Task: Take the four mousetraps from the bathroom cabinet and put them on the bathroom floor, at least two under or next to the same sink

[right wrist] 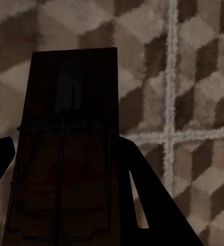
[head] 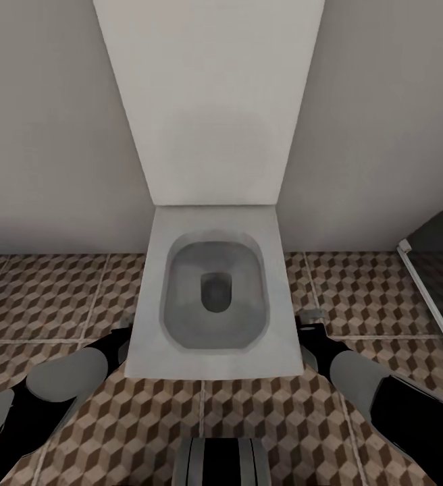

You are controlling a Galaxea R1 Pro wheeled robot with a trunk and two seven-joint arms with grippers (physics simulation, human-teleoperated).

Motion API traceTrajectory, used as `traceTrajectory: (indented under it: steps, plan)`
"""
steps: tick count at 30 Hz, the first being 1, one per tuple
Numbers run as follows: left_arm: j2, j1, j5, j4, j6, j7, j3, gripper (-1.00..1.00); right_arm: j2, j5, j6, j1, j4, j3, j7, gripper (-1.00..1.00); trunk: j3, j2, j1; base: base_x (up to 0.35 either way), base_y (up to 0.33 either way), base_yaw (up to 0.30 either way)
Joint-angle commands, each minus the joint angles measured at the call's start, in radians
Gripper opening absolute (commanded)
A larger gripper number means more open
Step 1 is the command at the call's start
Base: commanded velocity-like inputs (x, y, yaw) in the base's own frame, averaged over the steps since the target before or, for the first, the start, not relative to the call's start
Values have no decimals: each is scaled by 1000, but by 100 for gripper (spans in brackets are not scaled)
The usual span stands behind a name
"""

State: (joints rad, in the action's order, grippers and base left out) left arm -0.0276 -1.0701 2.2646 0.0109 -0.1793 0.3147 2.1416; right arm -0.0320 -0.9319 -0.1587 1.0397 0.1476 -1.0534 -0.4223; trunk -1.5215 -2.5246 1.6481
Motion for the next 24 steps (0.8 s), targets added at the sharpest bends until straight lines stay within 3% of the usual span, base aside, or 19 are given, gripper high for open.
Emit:
traceTrajectory:
  steps: [1, 17, 24]
  plan:
    - [0, -1, 6, 0, -4, 2, 8, -100, -2, -7, -7, 0, 4, -8, -7, -100, -1, 0, 0, 0, 0, 0]
    - [-1, -1, 6, 1, -3, 3, 8, -100, -5, -10, -9, 0, -3, -2, -11, -100, -1, 0, 0, 0, 0, 0]
    - [-1, -1, 6, 1, -3, 3, 7, -100, -12, -15, -25, 2, -15, 0, -6, -100, -12, -1, 1, 0, 0, 0]
